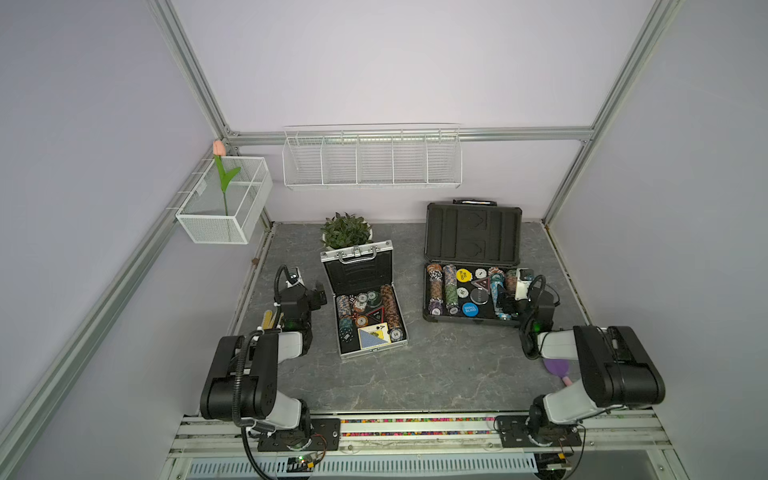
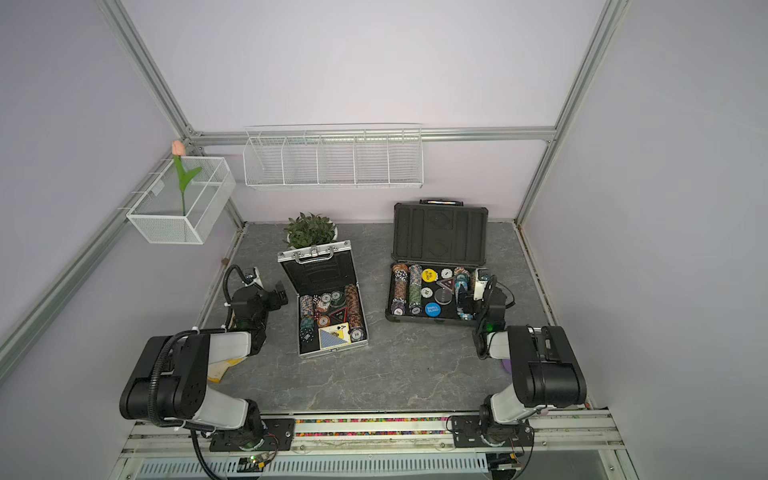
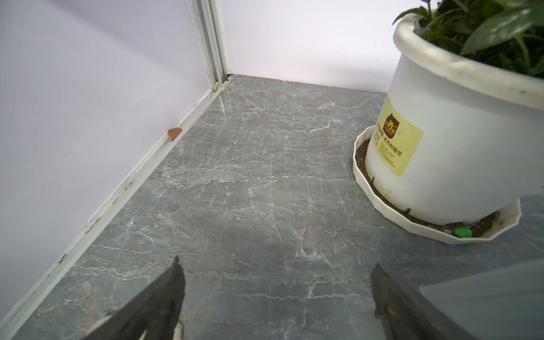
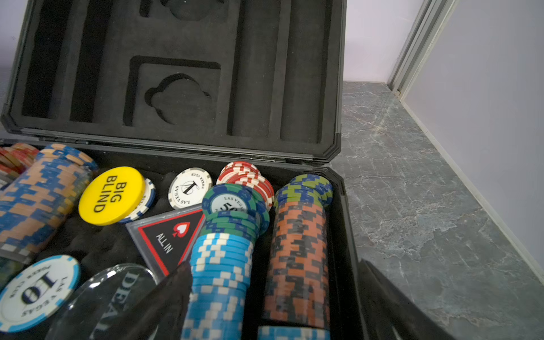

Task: Close the poker set cases
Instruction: Move the poker set case to the center of the board.

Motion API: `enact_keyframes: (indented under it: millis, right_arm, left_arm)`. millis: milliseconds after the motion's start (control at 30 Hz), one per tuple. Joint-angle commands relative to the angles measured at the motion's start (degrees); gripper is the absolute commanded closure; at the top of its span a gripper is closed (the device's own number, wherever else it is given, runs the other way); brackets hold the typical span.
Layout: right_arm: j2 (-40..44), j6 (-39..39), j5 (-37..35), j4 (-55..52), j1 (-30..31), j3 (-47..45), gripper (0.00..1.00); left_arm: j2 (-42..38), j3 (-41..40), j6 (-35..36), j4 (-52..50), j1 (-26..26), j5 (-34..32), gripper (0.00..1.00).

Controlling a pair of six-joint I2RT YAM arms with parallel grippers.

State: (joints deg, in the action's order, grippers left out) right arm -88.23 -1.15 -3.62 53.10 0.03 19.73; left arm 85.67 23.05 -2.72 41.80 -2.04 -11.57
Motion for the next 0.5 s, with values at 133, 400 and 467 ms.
enact_keyframes:
  millis: [133,400,467]
  right_arm:
    - [-0.5,-1.0,-0.2,1.9,-0.2,0.5,0.12]
    - [-0.5,-2.2,1.4,3.7,0.1,-0.4,0.12]
    - [-0.6,-2.6,2.4,5.1,0.1,-1.1,0.12]
  left_arm:
    - [0.7,1.7,0.5,1.5,-0.3,-0.4,0.0]
    - [0.7,1.8,0.4,1.5,-0.3,-0.5,0.0]
    - [0.7,1.7,0.5,1.5,-0.3,-0.5,0.0]
